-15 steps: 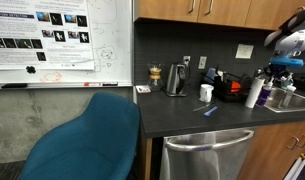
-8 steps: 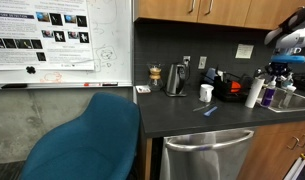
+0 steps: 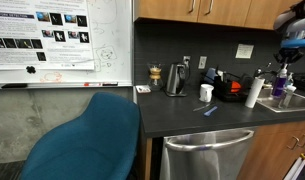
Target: Move the purple bottle to the left
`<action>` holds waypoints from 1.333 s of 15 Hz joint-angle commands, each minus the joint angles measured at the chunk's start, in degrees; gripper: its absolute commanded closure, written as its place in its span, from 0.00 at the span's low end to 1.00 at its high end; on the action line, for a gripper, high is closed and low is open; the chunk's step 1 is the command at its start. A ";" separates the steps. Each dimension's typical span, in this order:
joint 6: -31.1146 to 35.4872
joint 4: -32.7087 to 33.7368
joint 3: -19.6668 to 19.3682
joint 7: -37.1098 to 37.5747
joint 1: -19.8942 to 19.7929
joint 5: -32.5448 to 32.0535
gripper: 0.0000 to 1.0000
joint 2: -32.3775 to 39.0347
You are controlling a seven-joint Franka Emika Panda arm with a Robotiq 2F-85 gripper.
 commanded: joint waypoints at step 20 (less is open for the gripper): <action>-4.24 -34.43 12.67 -3.43 4.36 -2.42 0.96 -37.15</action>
